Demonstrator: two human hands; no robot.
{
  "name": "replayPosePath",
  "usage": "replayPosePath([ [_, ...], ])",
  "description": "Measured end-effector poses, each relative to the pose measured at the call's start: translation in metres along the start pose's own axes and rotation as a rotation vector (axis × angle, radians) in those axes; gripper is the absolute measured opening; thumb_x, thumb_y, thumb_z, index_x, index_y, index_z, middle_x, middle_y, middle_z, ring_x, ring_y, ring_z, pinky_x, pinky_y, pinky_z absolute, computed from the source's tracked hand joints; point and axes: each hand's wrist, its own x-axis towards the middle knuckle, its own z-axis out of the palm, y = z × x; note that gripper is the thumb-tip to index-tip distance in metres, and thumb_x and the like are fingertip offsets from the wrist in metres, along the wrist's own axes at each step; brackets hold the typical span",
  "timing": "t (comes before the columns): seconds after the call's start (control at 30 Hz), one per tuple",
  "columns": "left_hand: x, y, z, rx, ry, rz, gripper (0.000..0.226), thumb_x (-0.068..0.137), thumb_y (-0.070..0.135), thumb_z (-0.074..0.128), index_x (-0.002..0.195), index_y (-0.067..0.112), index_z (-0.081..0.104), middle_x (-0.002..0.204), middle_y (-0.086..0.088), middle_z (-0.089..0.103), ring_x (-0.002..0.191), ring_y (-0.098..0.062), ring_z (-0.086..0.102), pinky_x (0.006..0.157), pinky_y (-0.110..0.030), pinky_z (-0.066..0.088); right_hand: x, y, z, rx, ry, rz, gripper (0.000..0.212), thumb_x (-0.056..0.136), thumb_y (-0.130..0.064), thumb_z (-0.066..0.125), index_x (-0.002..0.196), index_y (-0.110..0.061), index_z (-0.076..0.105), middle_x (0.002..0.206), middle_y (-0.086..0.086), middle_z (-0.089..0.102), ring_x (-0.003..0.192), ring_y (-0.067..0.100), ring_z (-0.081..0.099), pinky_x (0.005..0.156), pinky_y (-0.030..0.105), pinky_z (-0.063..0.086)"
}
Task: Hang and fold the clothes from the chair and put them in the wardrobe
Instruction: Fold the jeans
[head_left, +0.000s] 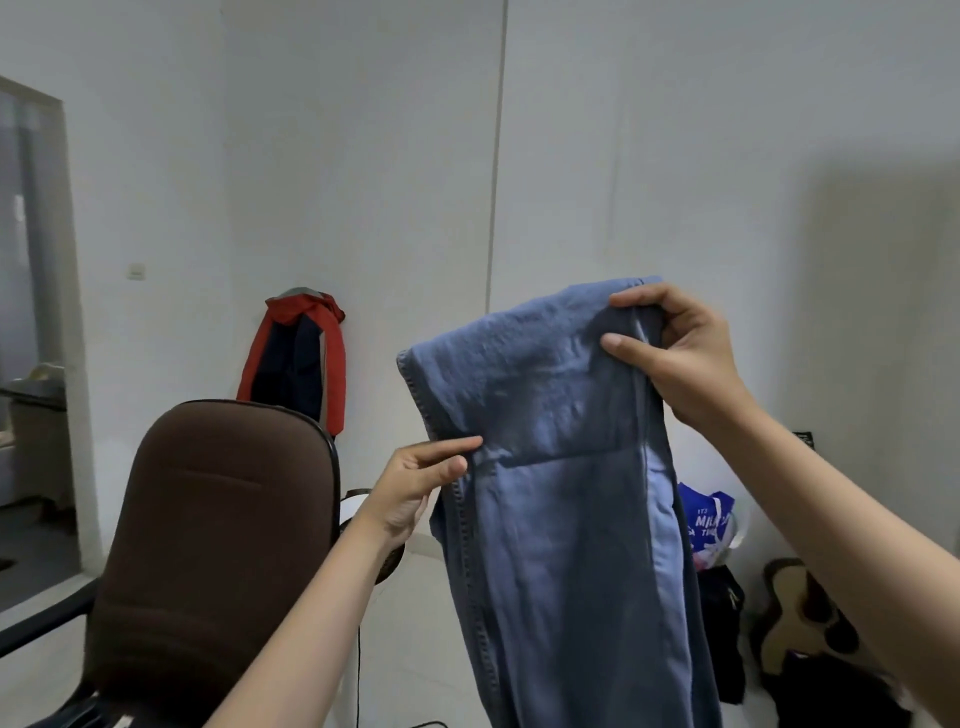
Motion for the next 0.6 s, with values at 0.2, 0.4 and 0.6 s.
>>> replayPosePath([
  [0.2,-0.007,0.008,0.015,-0.019,-0.017,-0.077,0.040,0.059,0.005,0.076,0.097,0.021,0.076,0.106,-0.006,0.072,0.102,-0.020,0.067,0.085,-0.026,0.054,-0.007,0.002,-0.014,-0.029,0.031,0.033,0.038,0.072,0.005,0.075,0.085,-0.030,0.070,0.086,-0.012,0.067,0.083,0.007,0.062,0.073,0.024,0.053],
  [0.4,-0.015,0.018,0.029,-0.153,-0.050,-0.068,0.056,0.064,-0.015,0.069,0.109,0.019,0.068,0.111,-0.004,0.070,0.102,-0.015,0.066,0.084,-0.026,0.055,-0.022,0.009,-0.027,-0.060,0.087,0.076,0.038,0.073,0.005,0.076,0.086,-0.030,0.067,0.091,-0.009,0.065,0.085,0.007,0.061,0.077,0.028,0.054],
  [0.6,-0.005,0.039,0.038,-0.095,0.061,-0.018,0.060,0.076,-0.022,0.053,0.117,0.021,0.064,0.115,-0.005,0.068,0.107,-0.020,0.065,0.090,-0.036,0.053,-0.033,0.022,-0.038,0.011,0.176,0.118,0.042,0.061,-0.003,0.084,0.085,-0.024,0.057,0.085,-0.005,0.059,0.073,0.005,0.058,0.065,0.021,0.052],
])
